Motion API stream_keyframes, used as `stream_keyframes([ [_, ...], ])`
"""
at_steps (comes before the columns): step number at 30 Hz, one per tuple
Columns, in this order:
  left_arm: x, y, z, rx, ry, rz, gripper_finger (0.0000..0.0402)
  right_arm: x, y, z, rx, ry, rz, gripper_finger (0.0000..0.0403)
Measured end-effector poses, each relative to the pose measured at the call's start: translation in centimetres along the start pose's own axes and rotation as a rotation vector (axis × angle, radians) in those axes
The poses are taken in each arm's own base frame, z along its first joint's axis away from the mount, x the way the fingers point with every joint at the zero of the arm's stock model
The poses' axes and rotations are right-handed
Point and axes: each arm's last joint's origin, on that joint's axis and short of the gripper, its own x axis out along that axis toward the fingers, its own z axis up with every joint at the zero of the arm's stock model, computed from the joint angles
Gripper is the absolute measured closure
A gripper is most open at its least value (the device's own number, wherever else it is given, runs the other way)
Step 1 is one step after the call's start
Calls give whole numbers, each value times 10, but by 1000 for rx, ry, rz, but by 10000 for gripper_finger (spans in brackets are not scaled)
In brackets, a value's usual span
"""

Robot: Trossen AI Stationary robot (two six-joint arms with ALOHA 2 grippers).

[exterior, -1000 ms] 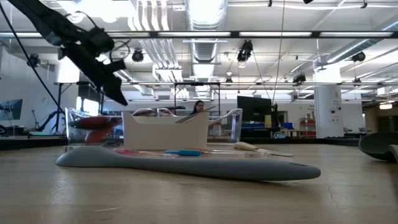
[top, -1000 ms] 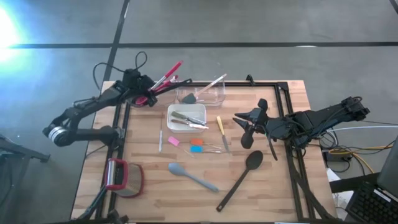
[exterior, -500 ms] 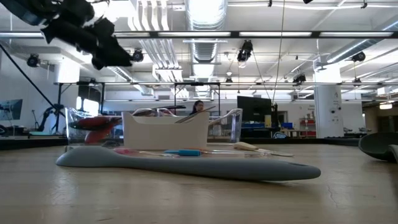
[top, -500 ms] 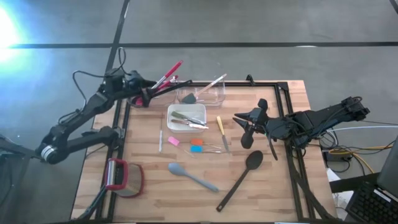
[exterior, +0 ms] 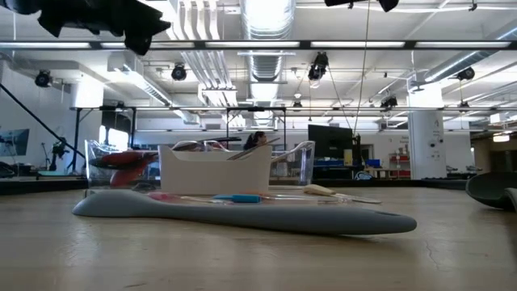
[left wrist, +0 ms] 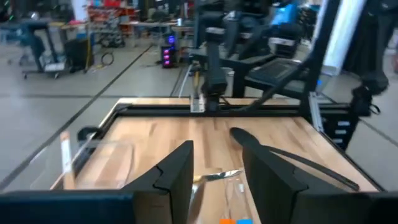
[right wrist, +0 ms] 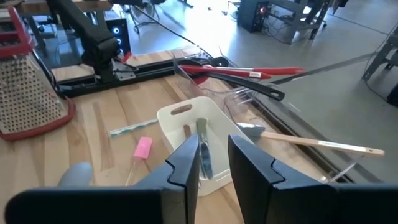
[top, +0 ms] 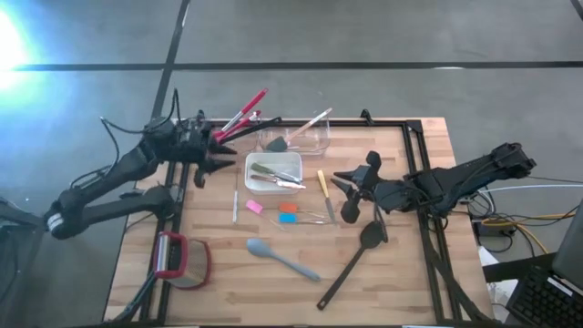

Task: Pick & Place Kitchen Items
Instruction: Put the blue spatula into the right transparent bin

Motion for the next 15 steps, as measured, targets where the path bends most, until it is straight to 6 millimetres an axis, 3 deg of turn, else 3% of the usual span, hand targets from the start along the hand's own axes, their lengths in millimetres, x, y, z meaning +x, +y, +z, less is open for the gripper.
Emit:
stream_keyframes([
  [7,19,-32,-6,112,83,-35,282,15,13,-6,-1,5,11,327],
  [15,41,-62,-23,171,272,-40,287,30,29,-17,-12,104,146,334],
])
